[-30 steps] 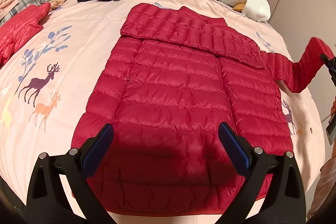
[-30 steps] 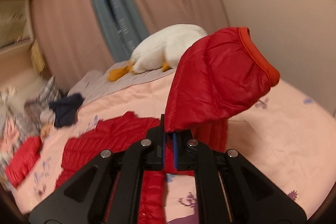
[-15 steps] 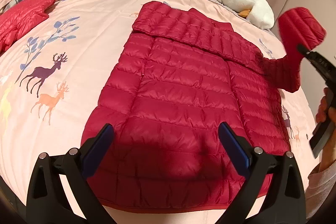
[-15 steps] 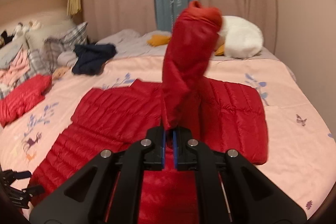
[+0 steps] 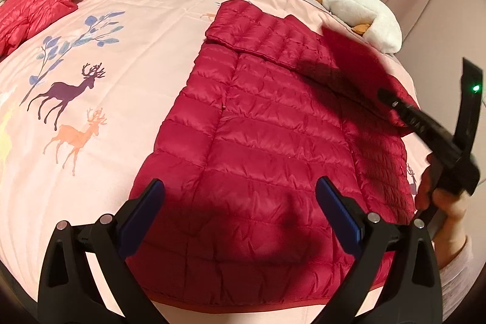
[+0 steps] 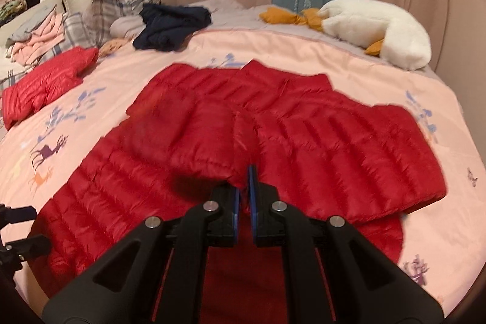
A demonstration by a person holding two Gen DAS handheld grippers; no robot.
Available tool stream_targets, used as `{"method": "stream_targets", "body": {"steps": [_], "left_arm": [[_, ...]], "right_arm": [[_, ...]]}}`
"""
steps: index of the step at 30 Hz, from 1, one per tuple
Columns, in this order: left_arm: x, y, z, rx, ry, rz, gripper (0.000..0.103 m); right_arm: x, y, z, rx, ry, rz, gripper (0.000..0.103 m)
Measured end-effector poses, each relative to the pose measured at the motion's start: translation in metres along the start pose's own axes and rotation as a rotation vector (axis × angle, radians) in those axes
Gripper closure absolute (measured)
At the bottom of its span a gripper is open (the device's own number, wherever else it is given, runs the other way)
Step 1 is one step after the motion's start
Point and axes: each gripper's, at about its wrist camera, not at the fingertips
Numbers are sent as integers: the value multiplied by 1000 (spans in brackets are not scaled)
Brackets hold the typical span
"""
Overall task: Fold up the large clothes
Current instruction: 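Fold the sleeve across the jacket body with the right gripper and release, then grasp the jacket's folded edge with the left gripper and lift it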
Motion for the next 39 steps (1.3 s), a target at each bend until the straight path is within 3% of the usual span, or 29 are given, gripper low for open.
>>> {"method": "stream_targets", "body": {"steps": [6,12,15,18,22,31,39], "left_arm": [[1,-4,-2,7,16,-3,3],[-1,-29,-7,36,202,25,3],[-6,-45,-14,57,280,40,3],[-10,-57,-26,92,366,63,3],[-17,-67,-48,147,460,110,3],[-31,-84,-74,174,600,187,3],[-37,-100,-91,141,596,250,3]], "right_arm": [[13,2,-9,24,-28,19,96],[19,1,-14,58,-57,25,93],[21,2,-19,90,-71,29,80],[21,4,-22,110,-63,30,52],[18,11,-16,111,-75,37,43],[-21,49,33,56,-99,-53,37],[-63,80,60,20,-79,-151,36]]}}
Point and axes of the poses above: each gripper's, at about its wrist camera, not at the fingertips, and z roughly against the way its jaws point, x to its left, y to its underside, and after that the axes turned 14 degrees about x, right-handed
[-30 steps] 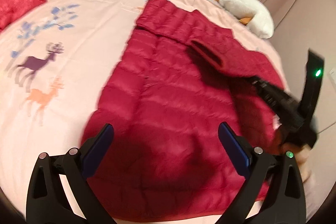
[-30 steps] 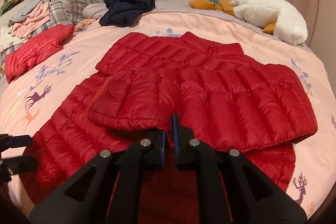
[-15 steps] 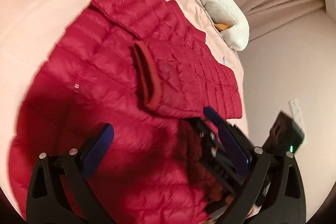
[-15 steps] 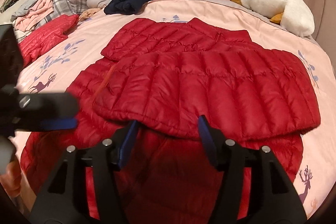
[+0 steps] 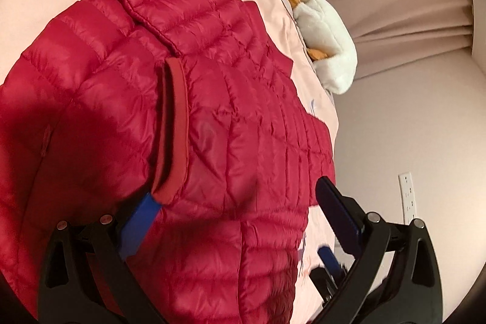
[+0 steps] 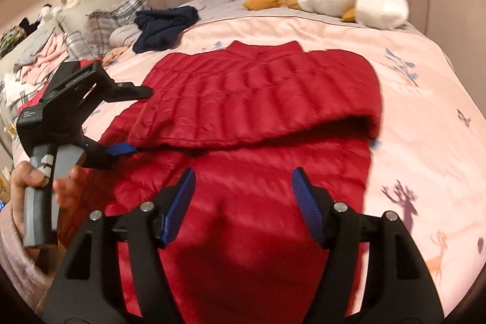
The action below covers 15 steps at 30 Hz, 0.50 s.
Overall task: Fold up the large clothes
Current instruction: 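Grasp the jacket's folded edge with the left gripper and lift it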
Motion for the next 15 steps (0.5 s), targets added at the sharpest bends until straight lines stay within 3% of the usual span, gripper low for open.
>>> {"method": "stream_targets", "body": {"steps": [2,6,11,15], "left_arm": [[0,-2,0,-28,-23,12,11],[1,-8,-2,-55,-83,46,46],[-2,-14,-3,-55,-145,26,81],[-12,-20,7,-80,-193,-23,85]], "right_arm": [[-8,3,1,1,14,-20,36],[-24,7,2,-1,24,-59,36],[-39,5,-1,11,64,-86,36],[-43,3,3,-2,94,-97,36]]}}
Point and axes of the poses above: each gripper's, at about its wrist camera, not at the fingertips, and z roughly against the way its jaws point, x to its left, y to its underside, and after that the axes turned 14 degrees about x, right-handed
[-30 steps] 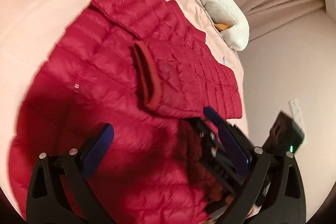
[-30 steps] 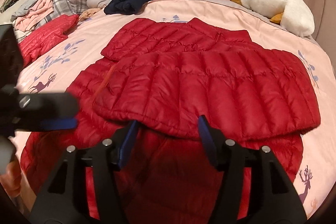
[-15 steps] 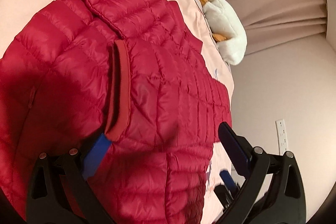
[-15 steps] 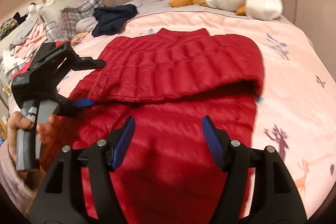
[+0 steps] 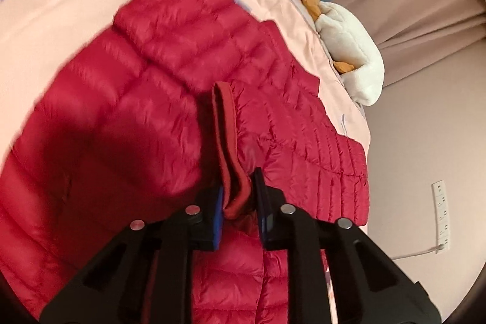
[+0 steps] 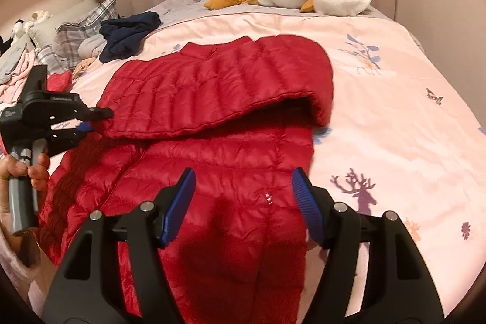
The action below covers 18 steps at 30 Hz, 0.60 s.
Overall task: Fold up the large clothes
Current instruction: 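Grasp the jacket's folded edge with the left gripper and lift it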
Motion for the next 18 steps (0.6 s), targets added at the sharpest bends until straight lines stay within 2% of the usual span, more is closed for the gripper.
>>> {"method": "stream_targets", "body": {"steps": [10,18], "left_arm": [[-22,-16,35,-86,-57,-93,85],[-26,-16,42,-93,-74,-119,85]], "right_arm": [[-2,-9,7,-36,27,5,36],[0,-15,8,-51,36,13,36]]}}
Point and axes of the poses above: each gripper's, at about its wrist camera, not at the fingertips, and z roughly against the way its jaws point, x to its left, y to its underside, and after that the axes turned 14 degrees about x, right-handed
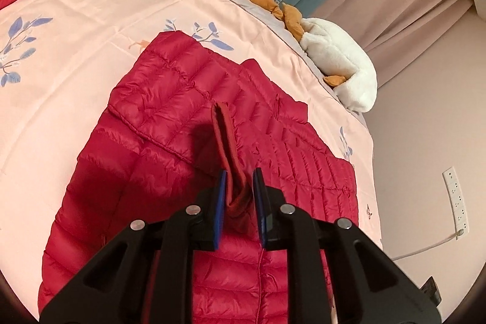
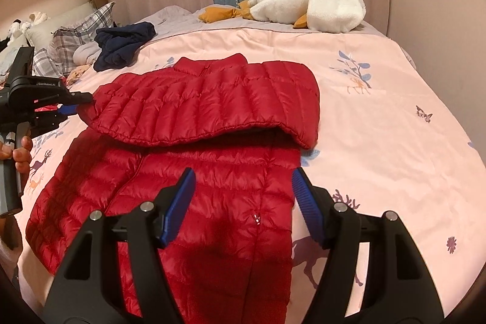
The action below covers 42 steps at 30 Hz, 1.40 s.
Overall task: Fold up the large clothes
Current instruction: 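Grasp the jacket's folded edge with the left gripper and lift it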
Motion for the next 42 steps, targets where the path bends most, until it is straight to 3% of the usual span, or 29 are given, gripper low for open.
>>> {"method": "stream_targets", "body": {"steps": [5,10,17,23,26,33,37,38,41,42], "left_arm": [[-6,-3,-4,11,5,-14,85],[-3,-3,-14,58,66,2,84],[14,0,-34,115,126,65,57],[28,8,-50,162,162,134,53],[38,18,-50,177,196,159,44],[39,21,-56,210,218,148,44],[26,11,-62,170,218,145,44],[23,9,-64,160,212,148,49],[11,6,-66,154,173,106,85],[8,4,-65,147,164,93,88]], "right_arm": [[1,0,-1,2,-4,-6,36],[1,4,-5,16,-3,-19,36],[-2,6,-13,38,1,-34,36],[-4,6,-16,45,-2,-43,36],[-6,6,-18,52,2,-42,36],[-9,6,-26,63,-13,-53,36],[-14,5,-30,70,-9,-64,36],[-15,5,-31,72,-6,-66,36],[-23,2,-35,83,2,-83,36],[-28,0,-38,85,6,-94,36]]}}
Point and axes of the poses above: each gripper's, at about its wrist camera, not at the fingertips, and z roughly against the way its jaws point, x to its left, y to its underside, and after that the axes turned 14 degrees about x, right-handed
